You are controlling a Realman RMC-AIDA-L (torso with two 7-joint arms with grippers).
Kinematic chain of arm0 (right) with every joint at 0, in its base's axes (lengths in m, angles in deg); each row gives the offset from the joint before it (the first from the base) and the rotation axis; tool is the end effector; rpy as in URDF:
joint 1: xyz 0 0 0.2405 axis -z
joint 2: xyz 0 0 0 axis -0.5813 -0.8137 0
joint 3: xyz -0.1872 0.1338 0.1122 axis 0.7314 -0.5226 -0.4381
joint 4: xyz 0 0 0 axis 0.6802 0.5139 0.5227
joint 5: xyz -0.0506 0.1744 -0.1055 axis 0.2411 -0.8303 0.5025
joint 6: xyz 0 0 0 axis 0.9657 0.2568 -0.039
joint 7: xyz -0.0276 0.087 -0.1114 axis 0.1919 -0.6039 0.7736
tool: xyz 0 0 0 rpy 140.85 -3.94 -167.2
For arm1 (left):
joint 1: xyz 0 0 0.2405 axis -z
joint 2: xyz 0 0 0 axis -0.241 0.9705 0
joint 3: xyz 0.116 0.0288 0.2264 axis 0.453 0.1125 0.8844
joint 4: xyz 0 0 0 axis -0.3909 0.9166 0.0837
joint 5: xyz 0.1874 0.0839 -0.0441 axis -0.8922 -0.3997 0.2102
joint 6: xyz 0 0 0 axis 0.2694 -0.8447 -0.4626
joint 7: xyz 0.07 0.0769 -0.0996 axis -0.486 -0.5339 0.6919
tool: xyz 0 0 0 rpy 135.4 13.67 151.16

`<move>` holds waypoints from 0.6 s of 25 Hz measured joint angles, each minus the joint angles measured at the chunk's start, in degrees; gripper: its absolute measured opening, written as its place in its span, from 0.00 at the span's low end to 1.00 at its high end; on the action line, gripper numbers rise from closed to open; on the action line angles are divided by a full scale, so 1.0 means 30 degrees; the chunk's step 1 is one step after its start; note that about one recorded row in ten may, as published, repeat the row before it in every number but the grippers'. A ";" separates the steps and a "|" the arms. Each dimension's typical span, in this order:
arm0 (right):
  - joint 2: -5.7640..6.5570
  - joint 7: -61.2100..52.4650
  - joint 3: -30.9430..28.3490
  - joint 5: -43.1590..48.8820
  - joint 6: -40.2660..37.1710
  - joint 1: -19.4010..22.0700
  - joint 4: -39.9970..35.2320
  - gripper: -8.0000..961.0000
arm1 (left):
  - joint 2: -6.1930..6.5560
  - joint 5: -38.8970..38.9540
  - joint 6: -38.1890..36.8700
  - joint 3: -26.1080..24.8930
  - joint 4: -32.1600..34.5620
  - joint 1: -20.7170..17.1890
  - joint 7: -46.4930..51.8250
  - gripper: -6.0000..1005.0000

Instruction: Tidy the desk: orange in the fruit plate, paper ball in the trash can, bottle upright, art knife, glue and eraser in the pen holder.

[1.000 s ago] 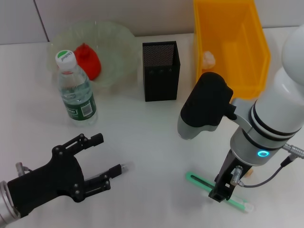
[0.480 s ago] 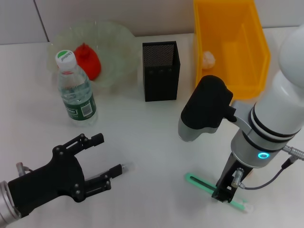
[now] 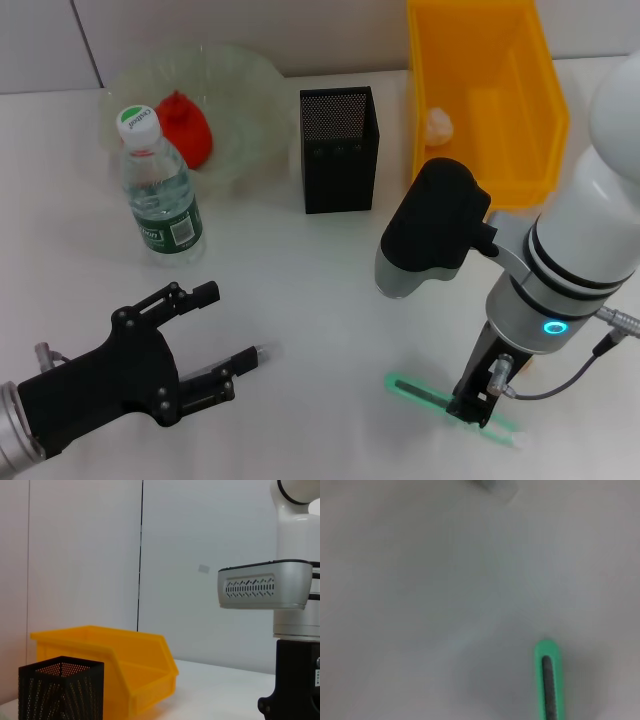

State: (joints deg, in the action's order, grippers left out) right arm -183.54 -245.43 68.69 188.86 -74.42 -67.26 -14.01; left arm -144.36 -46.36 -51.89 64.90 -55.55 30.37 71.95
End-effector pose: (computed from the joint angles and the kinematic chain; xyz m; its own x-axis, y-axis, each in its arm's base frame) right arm 0.1739 0.2868 -0.0607 0.6544 -0.5535 0.5151 -0.4509 -0.8326 -0.3218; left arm -0.2921 0.2395 -0.0459 0.7339 0.0614 0.6764 0.3167 -0.9119 -0.2609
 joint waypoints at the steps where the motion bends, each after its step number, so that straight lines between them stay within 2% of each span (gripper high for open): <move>1: 0.0014 0.0006 0.0000 -0.0004 -0.0021 -0.0011 -0.0007 0.16 | -0.0001 0.0001 0.0000 0.0000 0.0014 0.0000 -0.0003 0.81; 9: 0.0028 0.0045 -0.0003 -0.0006 -0.0060 -0.0031 0.0024 0.12 | -0.0003 0.0001 0.0001 0.0000 0.0046 0.0000 -0.0008 0.81; 15: 0.0028 0.0045 -0.0003 -0.0006 -0.0062 -0.0034 0.0020 0.17 | -0.0002 0.0000 0.0000 0.0000 0.0048 0.0041 0.0026 0.81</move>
State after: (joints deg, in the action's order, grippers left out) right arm -183.45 -245.30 68.68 188.84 -74.61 -67.36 -13.96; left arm -144.37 -46.36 -51.89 64.91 -55.40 30.50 72.03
